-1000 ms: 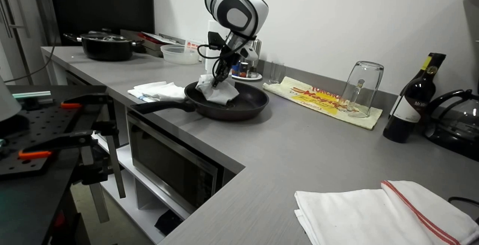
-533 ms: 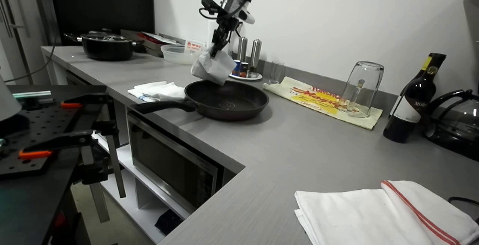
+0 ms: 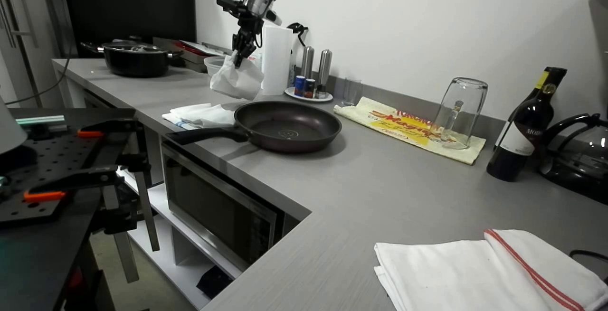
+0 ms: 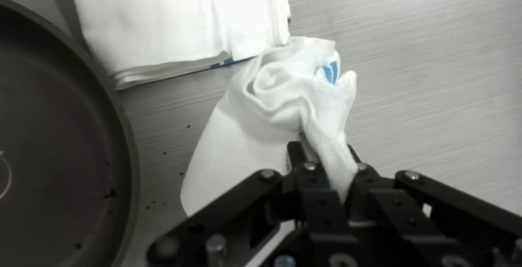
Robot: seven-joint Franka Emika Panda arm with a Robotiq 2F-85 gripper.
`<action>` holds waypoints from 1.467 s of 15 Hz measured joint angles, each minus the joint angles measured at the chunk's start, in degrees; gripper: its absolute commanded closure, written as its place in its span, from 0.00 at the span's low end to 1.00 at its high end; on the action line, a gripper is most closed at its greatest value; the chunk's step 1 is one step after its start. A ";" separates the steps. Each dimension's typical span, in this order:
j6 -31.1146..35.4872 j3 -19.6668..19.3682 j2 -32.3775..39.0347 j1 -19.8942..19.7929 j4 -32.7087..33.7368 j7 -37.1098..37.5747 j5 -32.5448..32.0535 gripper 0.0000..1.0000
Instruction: Use the towel to clean the pan
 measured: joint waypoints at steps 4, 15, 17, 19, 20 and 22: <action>4.20 -0.04 2.76 3.04 0.02 0.00 -3.29 0.98; 19.68 -4.97 4.20 2.97 -4.91 1.30 -9.04 0.98; 19.74 -4.93 3.60 2.97 -6.26 2.29 -8.96 0.66; 19.74 -4.75 2.84 2.98 -7.76 3.27 -8.88 0.58; 19.75 -4.62 2.43 2.98 -8.53 3.48 -8.84 0.50; 19.88 -4.36 1.47 2.98 -10.02 3.69 -8.80 0.38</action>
